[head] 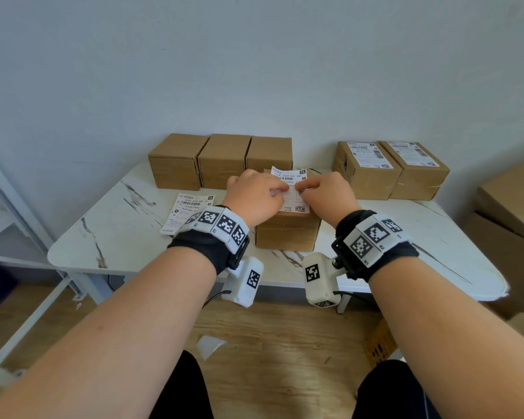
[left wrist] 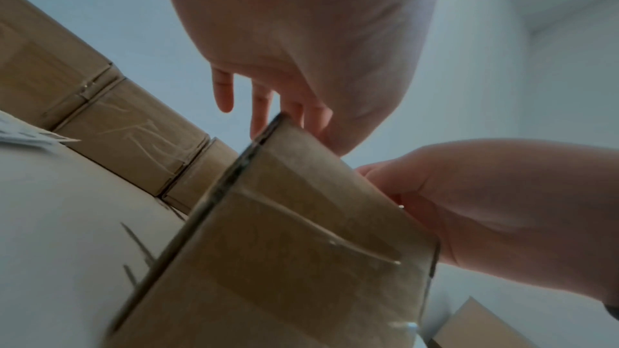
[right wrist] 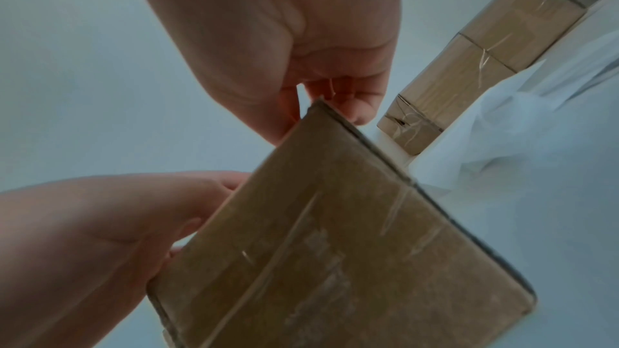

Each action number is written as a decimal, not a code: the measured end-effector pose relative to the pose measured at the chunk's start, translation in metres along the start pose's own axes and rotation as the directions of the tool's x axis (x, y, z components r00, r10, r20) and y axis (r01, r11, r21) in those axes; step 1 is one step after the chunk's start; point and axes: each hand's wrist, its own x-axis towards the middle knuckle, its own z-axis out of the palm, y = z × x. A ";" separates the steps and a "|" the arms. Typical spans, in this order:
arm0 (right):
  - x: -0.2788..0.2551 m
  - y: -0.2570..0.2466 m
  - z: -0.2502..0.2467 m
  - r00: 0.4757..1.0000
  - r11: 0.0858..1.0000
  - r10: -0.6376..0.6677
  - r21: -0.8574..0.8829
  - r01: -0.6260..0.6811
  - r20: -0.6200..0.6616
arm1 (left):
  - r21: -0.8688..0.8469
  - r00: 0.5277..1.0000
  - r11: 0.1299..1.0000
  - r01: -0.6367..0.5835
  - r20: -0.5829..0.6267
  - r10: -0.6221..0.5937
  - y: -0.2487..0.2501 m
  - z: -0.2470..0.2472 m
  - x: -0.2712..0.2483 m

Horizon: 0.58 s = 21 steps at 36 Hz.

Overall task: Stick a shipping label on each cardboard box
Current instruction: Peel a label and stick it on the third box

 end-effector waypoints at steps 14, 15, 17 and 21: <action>0.017 0.013 0.014 0.996 0.992 -0.039 -0.122 0.029 -0.085 | -0.274 0.965 0.950 0.149 0.248 -0.079 -0.009 -0.006 0.009; 0.017 0.013 0.015 0.996 0.991 -0.030 -0.129 0.019 -0.079 | -0.264 0.968 0.954 0.141 0.240 -0.076 -0.008 -0.006 0.010; 0.020 0.015 0.017 0.998 0.993 -0.008 -0.115 0.002 -0.058 | -0.246 0.976 0.962 0.118 0.206 -0.067 -0.009 -0.003 0.013; 0.026 0.017 0.020 1.000 0.996 0.022 -0.088 -0.021 0.004 | -0.283 0.985 0.954 0.103 0.164 -0.057 -0.011 0.001 0.014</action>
